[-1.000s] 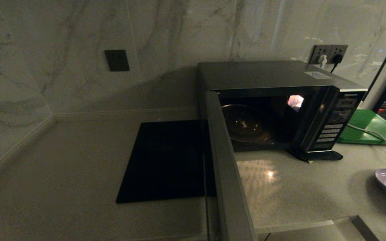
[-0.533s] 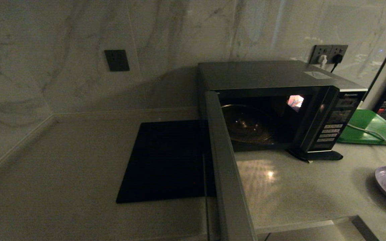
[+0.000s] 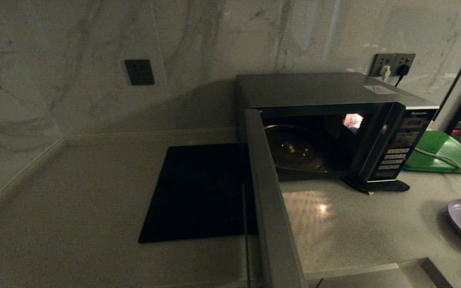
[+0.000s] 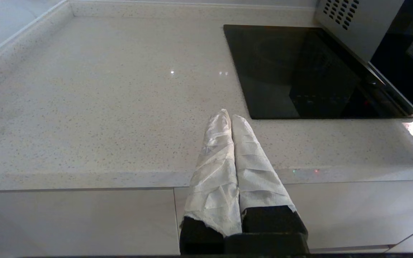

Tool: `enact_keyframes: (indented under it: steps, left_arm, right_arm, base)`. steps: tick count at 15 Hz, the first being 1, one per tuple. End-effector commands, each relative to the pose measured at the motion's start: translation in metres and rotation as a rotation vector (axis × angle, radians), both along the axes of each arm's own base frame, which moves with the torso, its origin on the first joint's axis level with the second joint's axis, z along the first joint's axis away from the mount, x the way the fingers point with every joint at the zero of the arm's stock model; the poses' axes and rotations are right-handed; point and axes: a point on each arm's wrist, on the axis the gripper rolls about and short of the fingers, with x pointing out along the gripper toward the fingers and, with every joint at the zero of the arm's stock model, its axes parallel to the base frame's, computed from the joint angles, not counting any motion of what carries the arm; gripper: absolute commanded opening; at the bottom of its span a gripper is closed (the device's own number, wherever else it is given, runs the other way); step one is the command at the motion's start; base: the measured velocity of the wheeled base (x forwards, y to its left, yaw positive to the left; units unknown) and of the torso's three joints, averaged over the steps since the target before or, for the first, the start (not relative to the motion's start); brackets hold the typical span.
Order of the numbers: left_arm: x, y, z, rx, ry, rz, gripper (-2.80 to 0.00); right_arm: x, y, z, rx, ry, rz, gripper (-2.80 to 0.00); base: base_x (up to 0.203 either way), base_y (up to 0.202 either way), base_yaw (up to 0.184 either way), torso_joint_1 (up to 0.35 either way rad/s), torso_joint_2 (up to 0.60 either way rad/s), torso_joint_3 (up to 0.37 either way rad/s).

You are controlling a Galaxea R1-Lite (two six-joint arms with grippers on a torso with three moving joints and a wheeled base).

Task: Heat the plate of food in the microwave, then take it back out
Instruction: Close the microwave oven

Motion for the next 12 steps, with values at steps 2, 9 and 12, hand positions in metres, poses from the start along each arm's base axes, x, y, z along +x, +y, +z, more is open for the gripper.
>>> enact_keyframes:
  steps: [2, 9, 12]
  left_arm:
    - [0.000, 0.000, 0.000, -0.001, -0.001, 0.002, -2.80]
    - [0.000, 0.000, 0.000, -0.001, -0.001, 0.001, -2.80]
    - [0.000, 0.000, 0.000, -0.001, -0.001, 0.001, -2.80]
  right_arm:
    - [-0.010, 0.019, 0.062, -0.151, -0.123, 0.053, 0.00]
    - [-0.035, 0.121, 0.182, -0.466, -0.388, 0.394, 0.00]
    - [-0.045, 0.163, 0.207, -0.563, -0.445, 0.509, 0.00]
  base:
    - [0.000, 0.000, 0.000, 0.000, 0.00, 0.000]
    - [0.000, 0.000, 0.000, 0.000, 0.00, 0.000]
    - [0.000, 0.000, 0.000, 0.000, 0.00, 0.000]
